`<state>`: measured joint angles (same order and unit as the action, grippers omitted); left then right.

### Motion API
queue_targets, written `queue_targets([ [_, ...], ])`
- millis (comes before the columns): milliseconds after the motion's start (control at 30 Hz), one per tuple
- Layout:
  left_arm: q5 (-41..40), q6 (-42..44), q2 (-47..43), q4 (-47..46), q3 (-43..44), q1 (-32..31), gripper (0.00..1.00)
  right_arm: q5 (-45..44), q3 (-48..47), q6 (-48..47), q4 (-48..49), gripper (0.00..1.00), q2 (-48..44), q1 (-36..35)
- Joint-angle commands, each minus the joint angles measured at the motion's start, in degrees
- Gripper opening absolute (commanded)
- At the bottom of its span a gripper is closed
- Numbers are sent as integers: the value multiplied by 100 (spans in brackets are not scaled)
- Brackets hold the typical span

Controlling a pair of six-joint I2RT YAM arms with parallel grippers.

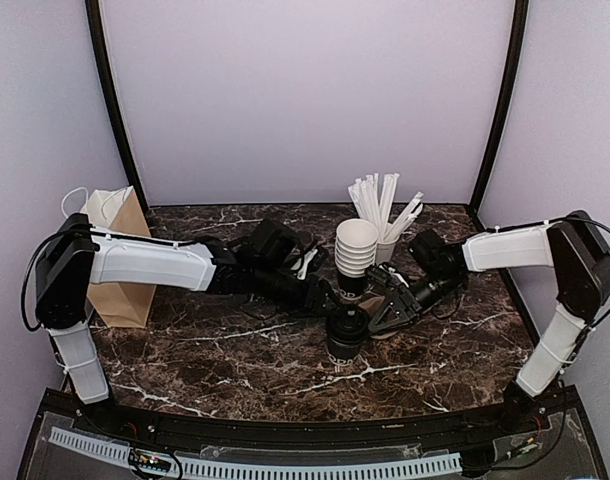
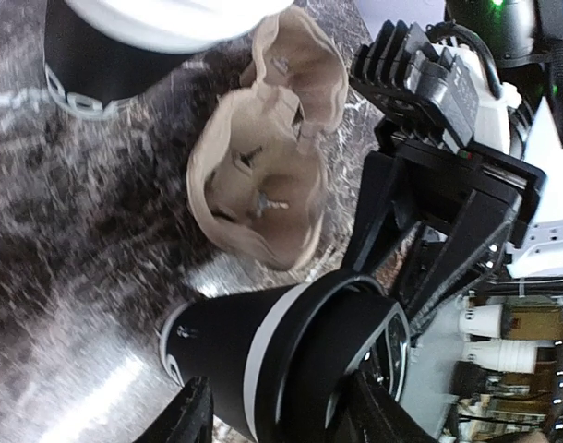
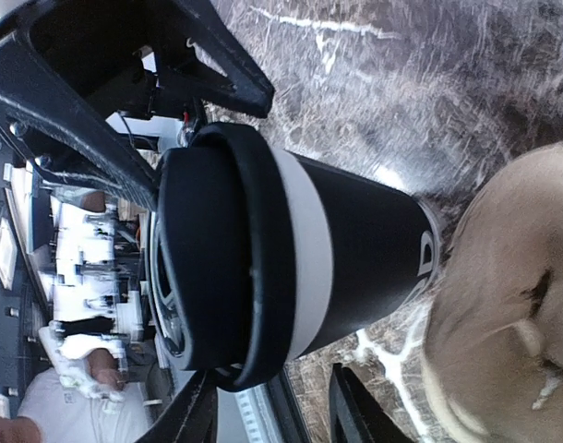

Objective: Pack the takeout coffee

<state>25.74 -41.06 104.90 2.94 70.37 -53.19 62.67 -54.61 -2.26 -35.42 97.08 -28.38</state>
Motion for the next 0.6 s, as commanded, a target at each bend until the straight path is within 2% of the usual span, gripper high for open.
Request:
queue_targets([
  [0, -804, 927, 234, 788, 356, -66, 54, -597, 87, -266, 375, 46, -323, -31],
  [200, -918, 1383, 216, 931, 996, -57, 56, -296, 73, -395, 223, 51, -576, -36],
  [567, -1066, 1539, 125, 1358, 1343, -53, 58, -308, -42, -493, 74, 50, -546, 14],
])
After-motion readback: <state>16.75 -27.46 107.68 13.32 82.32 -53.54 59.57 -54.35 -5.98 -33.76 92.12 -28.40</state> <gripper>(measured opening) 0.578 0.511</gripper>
